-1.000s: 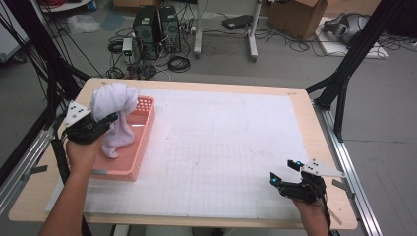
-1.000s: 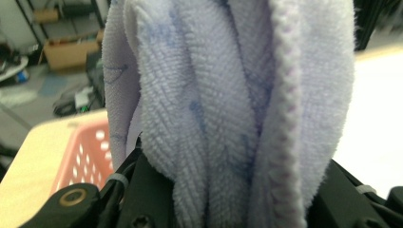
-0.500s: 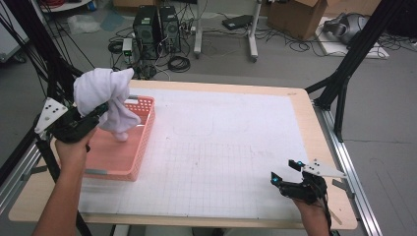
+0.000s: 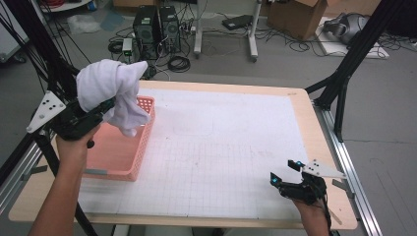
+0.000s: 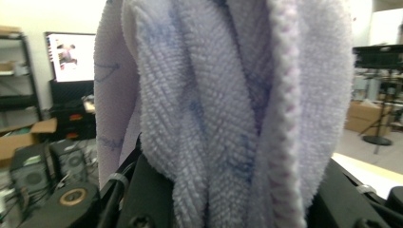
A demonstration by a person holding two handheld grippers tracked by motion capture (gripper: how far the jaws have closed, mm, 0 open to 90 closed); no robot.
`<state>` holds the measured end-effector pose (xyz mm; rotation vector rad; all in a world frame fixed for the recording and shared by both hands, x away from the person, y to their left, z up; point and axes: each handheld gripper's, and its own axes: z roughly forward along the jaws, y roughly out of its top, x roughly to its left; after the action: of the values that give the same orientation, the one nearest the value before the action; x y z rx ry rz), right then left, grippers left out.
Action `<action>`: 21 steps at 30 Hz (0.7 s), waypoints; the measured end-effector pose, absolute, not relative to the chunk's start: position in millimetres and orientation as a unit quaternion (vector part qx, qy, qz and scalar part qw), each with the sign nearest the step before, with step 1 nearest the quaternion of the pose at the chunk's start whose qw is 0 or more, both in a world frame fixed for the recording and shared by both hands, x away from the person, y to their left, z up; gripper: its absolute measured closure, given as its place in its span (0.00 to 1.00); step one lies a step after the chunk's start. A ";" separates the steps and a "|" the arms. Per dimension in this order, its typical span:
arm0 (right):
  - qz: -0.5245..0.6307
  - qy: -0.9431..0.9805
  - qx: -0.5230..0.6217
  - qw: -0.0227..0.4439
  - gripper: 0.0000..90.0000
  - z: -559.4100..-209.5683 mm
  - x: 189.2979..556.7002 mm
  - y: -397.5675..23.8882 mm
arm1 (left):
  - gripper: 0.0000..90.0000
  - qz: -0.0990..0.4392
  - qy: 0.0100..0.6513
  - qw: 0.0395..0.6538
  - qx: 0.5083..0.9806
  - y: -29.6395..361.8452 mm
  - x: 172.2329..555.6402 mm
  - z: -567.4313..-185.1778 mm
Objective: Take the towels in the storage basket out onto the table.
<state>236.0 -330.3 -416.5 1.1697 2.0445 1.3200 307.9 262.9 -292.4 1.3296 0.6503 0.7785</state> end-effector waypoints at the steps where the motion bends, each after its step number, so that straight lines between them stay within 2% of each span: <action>1: 0.477 0.739 0.422 0.219 0.17 -416.4 235.9 -330.2 | 0.75 0.344 0.282 0.674 0.590 260.1 307.3 -290.3; 12: 0.477 0.739 0.421 0.220 0.17 -416.0 235.6 -329.7 | 0.75 0.295 0.220 0.707 0.604 219.3 303.7 -273.3; 21: 0.478 0.740 0.419 0.221 0.17 -415.5 235.2 -329.9 | 0.75 0.246 0.187 0.714 0.628 180.2 307.2 -280.8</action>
<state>235.2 -329.9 -415.5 1.1581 2.0450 1.3216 307.2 180.2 -280.8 1.3912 0.4148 0.5440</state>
